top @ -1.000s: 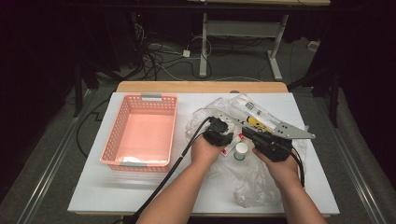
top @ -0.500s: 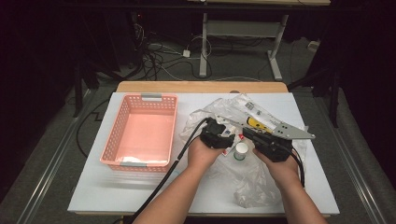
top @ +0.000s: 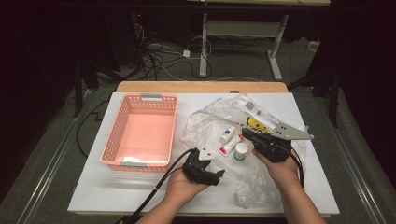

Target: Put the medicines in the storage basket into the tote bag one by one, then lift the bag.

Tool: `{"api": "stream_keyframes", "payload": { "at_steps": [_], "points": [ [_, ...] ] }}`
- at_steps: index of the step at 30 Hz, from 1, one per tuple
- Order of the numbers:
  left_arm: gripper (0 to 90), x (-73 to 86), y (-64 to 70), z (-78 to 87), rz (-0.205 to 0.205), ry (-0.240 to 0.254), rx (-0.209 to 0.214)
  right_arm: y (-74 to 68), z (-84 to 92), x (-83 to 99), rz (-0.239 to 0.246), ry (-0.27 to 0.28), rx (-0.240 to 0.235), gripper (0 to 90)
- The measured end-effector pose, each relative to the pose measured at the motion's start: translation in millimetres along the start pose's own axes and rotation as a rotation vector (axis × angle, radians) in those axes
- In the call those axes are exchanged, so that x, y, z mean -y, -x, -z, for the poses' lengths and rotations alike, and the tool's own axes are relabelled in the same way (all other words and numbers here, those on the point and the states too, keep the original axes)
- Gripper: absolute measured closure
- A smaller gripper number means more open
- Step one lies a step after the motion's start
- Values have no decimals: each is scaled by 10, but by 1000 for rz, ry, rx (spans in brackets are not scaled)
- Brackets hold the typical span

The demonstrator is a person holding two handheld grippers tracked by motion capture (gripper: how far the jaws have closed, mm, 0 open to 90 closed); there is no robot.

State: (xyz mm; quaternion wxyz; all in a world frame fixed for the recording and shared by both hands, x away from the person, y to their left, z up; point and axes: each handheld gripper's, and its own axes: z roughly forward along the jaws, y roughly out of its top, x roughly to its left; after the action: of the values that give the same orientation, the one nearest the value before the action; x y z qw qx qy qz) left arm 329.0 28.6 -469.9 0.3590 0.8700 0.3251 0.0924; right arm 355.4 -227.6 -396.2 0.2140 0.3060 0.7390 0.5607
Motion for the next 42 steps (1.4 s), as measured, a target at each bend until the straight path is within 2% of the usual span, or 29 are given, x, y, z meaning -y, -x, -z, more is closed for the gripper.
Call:
{"api": "stream_keyframes", "payload": {
  "at_steps": [1, 3, 5, 6, 10, 11, 15, 19, 22, 25, 26, 27, 32, 34, 36, 37, 39, 42],
  "points": [
    [146, 42, -8, -18, 12, -11, 7, -6, 5, -1, -2, -1, 2, 900],
    [147, 90, 3, -55, 12, -23, 22, -9, 7, -3, 1, 0, 1, 900],
    [95, 94, 78, -107, -42, -41, -5, -8, 7, -3, 1, 0, 2, 900],
    [91, 77, 90, -123, -46, -39, -2, -8, 6, -2, -2, -1, 4, 900],
    [164, 28, 105, -167, -46, -34, 7, -3, -9, 2, -1, -4, 7, 900],
    [189, 25, 112, -167, -61, -30, 10, -4, -12, 3, 0, -5, 6, 900],
    [333, 8, 117, -178, -65, -14, 25, -2, -12, 0, -4, -5, 10, 900],
    [479, -5, 92, -187, -50, 2, 20, -2, -24, 8, -10, -10, 15, 900],
    [598, -9, 77, -190, -57, 9, 19, -5, -30, 11, -2, -15, 17, 900],
    [759, -21, 59, -202, -64, 16, 30, -14, -31, 15, 3, -17, 20, 900],
    [859, -24, 65, -209, -81, 12, 39, -19, -24, 18, 1, -18, 22, 900],
    [887, -27, 73, -209, -88, 10, 34, -18, -17, 22, 3, -17, 20, 900],
    [890, -10, 73, -191, -89, 24, 33, -6, 11, 50, -1, -22, 22, 900],
    [891, 9, 82, -160, -99, 55, 30, -5, 24, 58, -3, -17, 22, 900],
    [891, 30, 61, -123, -80, 94, 32, -1, 36, 67, -1, -15, 23, 900],
    [891, 46, 37, -97, -55, 124, 38, 3, 43, 70, 1, -17, 24, 900],
    [891, 55, 15, -77, -36, 146, 45, 6, 63, 71, -6, -11, 30, 900],
    [891, 63, 17, -60, -27, 163, 50, 10, 103, 56, -1, -2, 39, 900]
  ]
}}
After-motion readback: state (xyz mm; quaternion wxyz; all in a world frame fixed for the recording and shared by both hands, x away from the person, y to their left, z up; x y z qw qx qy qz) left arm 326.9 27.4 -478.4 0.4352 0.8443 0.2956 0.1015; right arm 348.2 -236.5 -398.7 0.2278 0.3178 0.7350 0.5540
